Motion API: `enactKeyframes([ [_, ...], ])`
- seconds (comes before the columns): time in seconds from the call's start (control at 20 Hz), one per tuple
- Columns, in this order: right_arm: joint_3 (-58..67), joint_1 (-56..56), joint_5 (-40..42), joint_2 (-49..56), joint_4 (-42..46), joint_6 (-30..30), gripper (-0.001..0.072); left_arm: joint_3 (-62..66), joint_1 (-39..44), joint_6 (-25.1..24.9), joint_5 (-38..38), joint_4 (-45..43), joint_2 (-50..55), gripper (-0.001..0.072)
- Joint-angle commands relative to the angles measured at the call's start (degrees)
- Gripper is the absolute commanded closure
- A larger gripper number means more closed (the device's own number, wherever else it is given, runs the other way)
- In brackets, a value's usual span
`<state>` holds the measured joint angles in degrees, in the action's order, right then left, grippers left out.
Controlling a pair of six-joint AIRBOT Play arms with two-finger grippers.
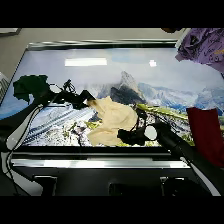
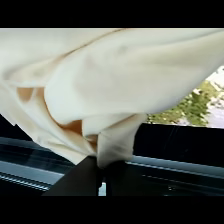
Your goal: Fold the clothes and pants, and hang the long-sleeved shirts on hangers.
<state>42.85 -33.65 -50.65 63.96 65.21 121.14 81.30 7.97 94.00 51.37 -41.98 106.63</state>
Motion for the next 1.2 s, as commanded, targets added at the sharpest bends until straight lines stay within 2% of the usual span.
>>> enactKeyframes([
  [0.0,0.1,-0.1,-1.7,-1.9,2.2,1.4,0.0677,1.0,1.0,0.0,-2.0,0.5,2.5,0.0321],
  [0.05,0.1,-0.1,-2.1,-2.5,3.7,1.7,0.0677,1.5,1.0,-0.2,-2.0,0.4,2.5,0.0562],
  [0.1,0.4,-0.1,-2.9,-3.3,6.5,2.0,0.0677,2.3,1.0,-0.2,-1.9,0.4,2.5,0.0692],
  [0.25,5.9,-0.1,-11.0,-4.8,24.3,7.1,0.0677,7.9,-0.2,-0.2,-1.0,-0.6,1.0,0.0693],
  [0.35,13.5,-0.1,-18.4,-4.9,38.2,7.2,0.0677,13.0,-2.3,0.0,0.2,-5.7,-2.5,0.0694],
  [0.45,22.3,-0.1,-23.0,-4.9,50.1,5.9,0.0677,18.6,-4.7,2.2,3.2,-14.0,-7.2,0.0694],
  [0.55,31.4,-0.1,-24.2,-4.9,56.8,3.2,0.0677,24.4,-7.0,2.7,6.4,-21.2,-13.4,0.0694],
  [0.85,55.5,-0.1,-29.0,-7.1,62.9,-4.2,0.0677,33.9,-9.8,2.8,13.5,-40.5,-35.4,0.0694],
  [1.0,60.7,-0.1,-28.9,-12.5,63.5,-4.6,0.0677,33.9,-9.8,6.6,17.4,-49.9,-45.6,0.0693],
  [1.15,61.1,-0.1,-28.8,-17.8,62.9,-4.5,0.0677,33.9,-9.8,6.8,21.4,-52.2,-52.2,0.0693],
])
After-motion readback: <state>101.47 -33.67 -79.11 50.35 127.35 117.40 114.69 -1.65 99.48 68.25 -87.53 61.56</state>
